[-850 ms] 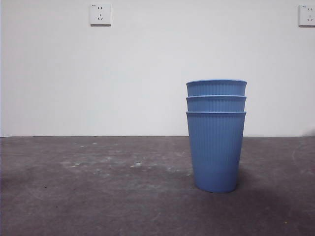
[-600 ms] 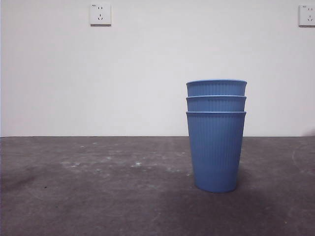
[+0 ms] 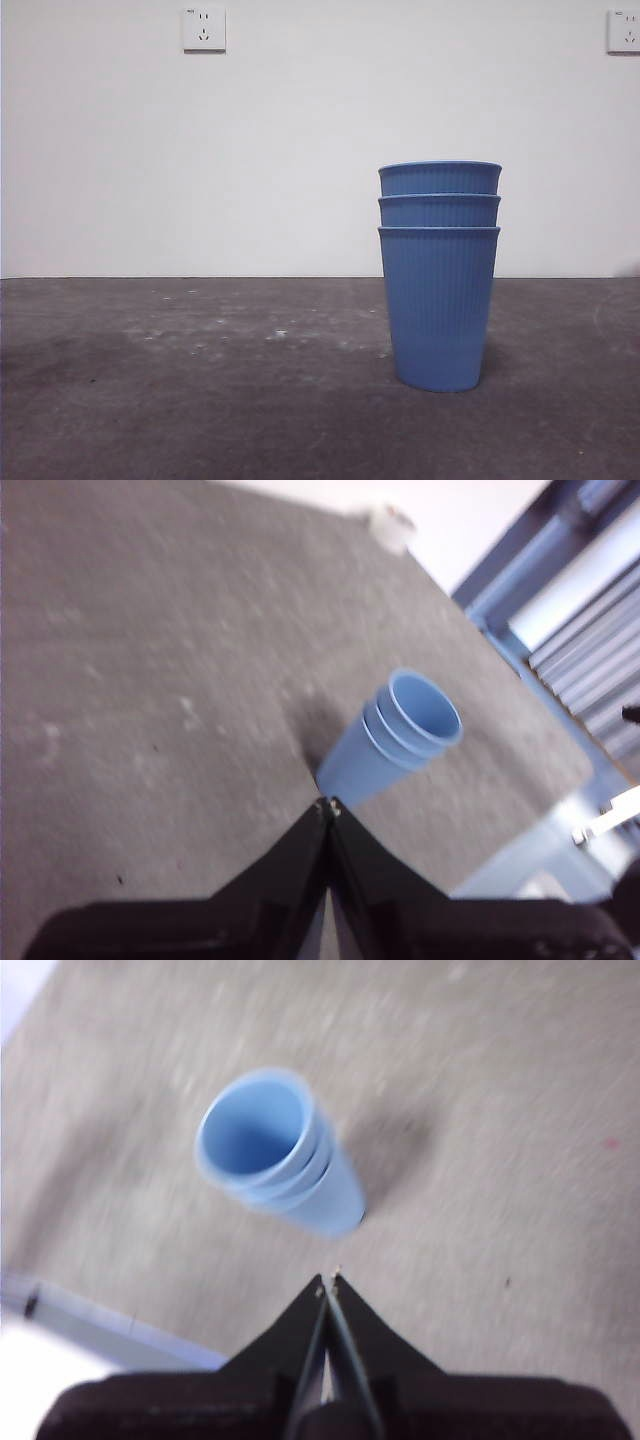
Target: Pick up the cup on the top,put the cup on the left,pick up the cup in the middle,put the cup on the right
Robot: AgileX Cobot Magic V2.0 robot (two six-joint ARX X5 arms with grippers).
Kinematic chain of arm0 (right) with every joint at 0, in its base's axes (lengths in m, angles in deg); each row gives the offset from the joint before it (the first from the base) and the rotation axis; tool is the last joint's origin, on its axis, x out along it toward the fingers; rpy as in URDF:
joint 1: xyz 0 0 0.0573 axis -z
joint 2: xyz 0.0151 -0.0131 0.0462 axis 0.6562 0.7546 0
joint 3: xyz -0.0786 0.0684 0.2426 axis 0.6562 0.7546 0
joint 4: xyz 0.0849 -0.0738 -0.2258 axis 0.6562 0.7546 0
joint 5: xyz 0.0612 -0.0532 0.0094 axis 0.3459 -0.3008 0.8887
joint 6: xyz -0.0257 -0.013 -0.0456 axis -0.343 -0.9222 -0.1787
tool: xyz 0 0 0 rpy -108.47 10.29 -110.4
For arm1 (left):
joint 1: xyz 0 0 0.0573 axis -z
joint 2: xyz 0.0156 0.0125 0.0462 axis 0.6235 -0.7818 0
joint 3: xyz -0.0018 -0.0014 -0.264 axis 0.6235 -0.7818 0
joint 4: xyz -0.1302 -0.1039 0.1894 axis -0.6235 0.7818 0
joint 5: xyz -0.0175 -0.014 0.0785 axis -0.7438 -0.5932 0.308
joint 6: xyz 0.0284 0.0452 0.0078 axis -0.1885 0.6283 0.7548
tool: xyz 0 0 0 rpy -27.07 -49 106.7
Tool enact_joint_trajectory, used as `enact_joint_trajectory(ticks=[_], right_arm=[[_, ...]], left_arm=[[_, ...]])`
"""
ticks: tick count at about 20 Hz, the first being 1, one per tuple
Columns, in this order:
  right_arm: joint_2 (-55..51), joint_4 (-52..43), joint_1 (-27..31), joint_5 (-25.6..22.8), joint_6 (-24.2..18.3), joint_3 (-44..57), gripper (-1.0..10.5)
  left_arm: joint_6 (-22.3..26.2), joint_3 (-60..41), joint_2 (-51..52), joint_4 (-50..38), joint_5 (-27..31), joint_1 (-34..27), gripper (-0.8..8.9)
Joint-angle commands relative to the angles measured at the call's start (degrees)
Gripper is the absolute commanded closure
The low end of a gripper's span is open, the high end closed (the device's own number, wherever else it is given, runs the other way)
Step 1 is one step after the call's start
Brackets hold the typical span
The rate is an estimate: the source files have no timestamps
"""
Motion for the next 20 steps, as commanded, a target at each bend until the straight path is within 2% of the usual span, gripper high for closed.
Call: enact_joint_trajectory(ticks=[1, 3, 6, 7, 10, 11, 17, 20], right_arm=[[0.9, 2.0, -2.0, -0.1, -3.1, -1.3, 9.6], [0.9, 2.4, -3.5, -0.1, -3.0, -1.4, 9.6], [0.9, 2.4, -3.8, -0.1, -2.9, -1.4, 9.4], [0.9, 2.4, -3.8, -0.1, -2.8, -1.4, 9.2], [0.9, 2.3, -3.8, -0.1, -1.6, -1.4, 5.2], [0.9, 2.3, -3.8, 0.0, -1.6, -1.4, 4.4], [1.1, 2.3, -3.8, -0.1, -1.4, -1.4, 4.4], [2.0, 2.3, -3.8, -0.1, -1.4, -1.4, 4.4]], left_arm=[[7.0, 2.6, -1.7, 5.4, -0.7, 1.3, 8.21], [9.2, 3.6, -2.5, 8.5, -0.7, 2.6, 8.21], [9.5, 3.7, -2.8, 9.0, -0.7, 3.3, 8.11], [9.5, 3.7, -2.8, 8.9, -0.7, 3.3, 7.67], [9.2, 3.7, -2.8, 8.7, -0.7, 3.3, 2.07], [9.0, 3.7, -2.8, 8.5, -0.7, 3.3, 1.81], [6.1, 5.1, -3.6, 7.3, -0.6, 4.3, 1.85], [5.9, 10.5, -7.0, 7.6, 3.9, 7.3, 1.87]])
